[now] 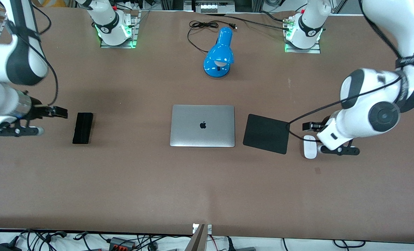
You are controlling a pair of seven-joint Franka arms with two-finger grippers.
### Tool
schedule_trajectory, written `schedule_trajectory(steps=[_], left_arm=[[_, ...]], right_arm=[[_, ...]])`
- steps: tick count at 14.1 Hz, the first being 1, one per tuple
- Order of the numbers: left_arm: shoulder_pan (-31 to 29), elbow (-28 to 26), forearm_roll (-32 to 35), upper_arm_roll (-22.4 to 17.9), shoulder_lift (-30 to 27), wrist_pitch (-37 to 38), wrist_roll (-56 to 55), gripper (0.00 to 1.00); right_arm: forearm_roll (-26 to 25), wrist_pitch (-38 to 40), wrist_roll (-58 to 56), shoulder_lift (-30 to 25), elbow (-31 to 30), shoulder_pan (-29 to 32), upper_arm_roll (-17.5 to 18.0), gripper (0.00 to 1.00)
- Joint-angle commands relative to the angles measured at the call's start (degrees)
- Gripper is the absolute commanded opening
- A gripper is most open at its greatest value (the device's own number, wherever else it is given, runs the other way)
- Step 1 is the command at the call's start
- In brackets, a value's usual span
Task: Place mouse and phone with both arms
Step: 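Reach the right gripper to the black phone while the left gripper reaches the mouse, then grasp the phone with the right gripper while the left gripper grasps the mouse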
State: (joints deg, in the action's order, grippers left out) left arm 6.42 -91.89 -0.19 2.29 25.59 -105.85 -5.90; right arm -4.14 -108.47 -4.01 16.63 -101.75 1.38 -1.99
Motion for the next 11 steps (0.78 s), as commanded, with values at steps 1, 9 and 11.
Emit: schedule_trajectory(steps=[1, 9, 11], left_arm=[[-0.4, -8.4, -0.5, -0.2, -0.7, -11.1, 6.0, 1.0], [-2.2, -16.7, 3.3, -0.8, 2.6, -24.0, 8.6, 1.0], [-2.9, -16.7, 3.4, -0.9, 4.5, -27.1, 8.5, 1.0]], right_arm=[[-1.1, -4.5, 1.4, 5.0, -0.3, 0.5, 0.0, 1.0], [-0.2, -20.5, 5.0, 8.8, -12.0, 3.4, 0.1, 1.0], [0.2, -21.5, 5.9, 11.0, -12.1, 3.8, 0.1, 1.0]])
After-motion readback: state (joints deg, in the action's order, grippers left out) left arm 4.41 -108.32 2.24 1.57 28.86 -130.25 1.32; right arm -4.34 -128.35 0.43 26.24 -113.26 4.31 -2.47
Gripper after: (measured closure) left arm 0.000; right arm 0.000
